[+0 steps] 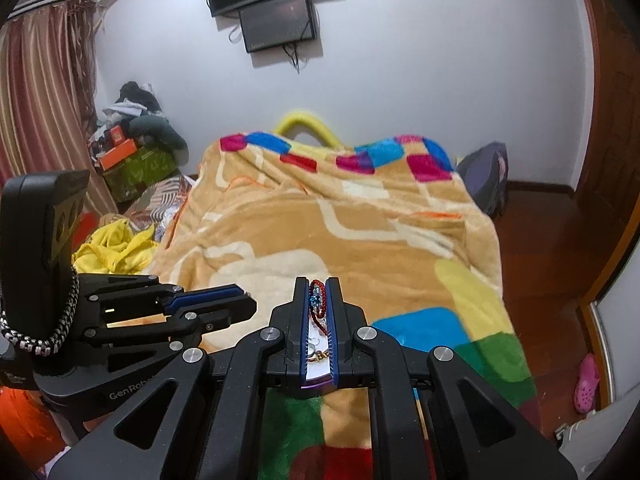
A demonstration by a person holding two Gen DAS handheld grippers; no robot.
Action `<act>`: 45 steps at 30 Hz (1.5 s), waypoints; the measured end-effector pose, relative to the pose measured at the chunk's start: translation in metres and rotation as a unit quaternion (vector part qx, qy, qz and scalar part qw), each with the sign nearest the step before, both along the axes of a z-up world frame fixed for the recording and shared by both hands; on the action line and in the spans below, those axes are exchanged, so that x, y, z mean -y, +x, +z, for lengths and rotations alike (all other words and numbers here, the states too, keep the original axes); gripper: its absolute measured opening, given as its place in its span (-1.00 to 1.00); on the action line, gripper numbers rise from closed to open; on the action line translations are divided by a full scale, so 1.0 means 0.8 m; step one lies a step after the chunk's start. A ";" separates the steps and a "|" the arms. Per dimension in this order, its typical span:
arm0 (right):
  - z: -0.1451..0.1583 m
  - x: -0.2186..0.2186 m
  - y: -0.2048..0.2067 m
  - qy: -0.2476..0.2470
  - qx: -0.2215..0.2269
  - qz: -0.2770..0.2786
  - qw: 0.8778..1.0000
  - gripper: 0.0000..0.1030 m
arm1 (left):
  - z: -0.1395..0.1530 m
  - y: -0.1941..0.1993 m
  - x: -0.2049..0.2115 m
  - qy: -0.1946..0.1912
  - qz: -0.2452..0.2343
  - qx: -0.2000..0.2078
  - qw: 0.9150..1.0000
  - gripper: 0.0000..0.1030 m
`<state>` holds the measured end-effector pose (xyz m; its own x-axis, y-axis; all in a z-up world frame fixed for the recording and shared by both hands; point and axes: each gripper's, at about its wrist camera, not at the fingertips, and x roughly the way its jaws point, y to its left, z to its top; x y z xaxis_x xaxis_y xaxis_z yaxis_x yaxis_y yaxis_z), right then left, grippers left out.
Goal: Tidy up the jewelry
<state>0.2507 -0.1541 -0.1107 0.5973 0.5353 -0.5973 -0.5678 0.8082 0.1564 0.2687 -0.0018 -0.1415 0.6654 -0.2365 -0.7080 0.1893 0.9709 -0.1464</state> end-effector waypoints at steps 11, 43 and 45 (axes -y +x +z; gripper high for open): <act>-0.056 0.001 0.040 -0.004 -0.093 0.016 0.996 -0.86 | -0.045 0.033 0.004 -0.010 -0.022 -0.056 0.998 -0.83; 0.082 0.038 -0.071 0.027 0.054 -0.026 0.998 -0.55 | 0.110 -0.090 -0.012 -0.015 0.014 0.086 0.996 -0.29; 0.108 0.044 -0.097 0.036 0.093 -0.033 0.995 -0.55 | 0.136 -0.112 -0.014 -0.020 0.018 0.117 0.993 -0.20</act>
<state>0.1728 -0.1891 -0.0247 0.7283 0.5294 -0.4351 -0.5391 0.8346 0.1131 0.1788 0.0093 -0.0327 0.8187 -0.2346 -0.5241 0.1880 0.9719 -0.1414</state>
